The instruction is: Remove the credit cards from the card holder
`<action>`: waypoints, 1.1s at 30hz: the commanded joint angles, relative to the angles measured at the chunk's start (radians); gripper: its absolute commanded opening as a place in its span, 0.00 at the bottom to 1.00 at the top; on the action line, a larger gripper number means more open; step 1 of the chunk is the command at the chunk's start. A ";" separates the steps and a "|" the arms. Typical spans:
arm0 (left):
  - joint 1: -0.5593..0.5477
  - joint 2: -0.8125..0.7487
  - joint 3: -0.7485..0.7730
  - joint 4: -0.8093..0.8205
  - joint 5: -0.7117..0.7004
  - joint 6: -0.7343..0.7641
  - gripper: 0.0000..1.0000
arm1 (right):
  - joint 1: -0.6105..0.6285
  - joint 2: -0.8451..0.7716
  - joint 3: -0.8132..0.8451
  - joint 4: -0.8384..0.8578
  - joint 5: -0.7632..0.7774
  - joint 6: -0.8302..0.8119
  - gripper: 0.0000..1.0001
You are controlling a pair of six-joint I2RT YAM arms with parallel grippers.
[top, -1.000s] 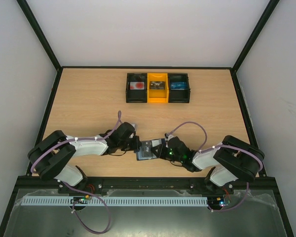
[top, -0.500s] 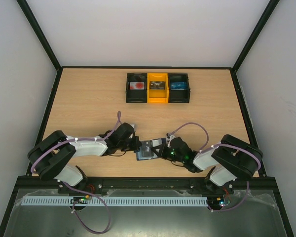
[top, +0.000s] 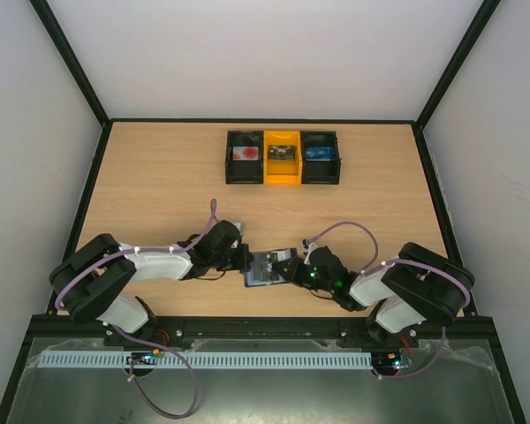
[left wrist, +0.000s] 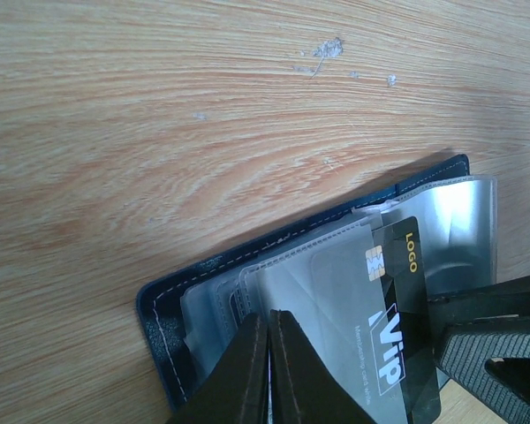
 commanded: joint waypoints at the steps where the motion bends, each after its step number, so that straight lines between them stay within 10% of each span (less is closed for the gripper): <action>1: -0.003 0.024 -0.039 -0.050 -0.012 0.010 0.04 | -0.006 0.021 0.012 0.010 0.000 0.008 0.23; 19: 0.000 0.009 -0.047 -0.044 0.003 0.000 0.05 | -0.047 0.134 -0.063 0.283 -0.080 0.104 0.02; 33: 0.003 -0.042 -0.003 -0.092 0.025 0.006 0.16 | -0.049 -0.251 0.009 -0.315 0.112 -0.096 0.02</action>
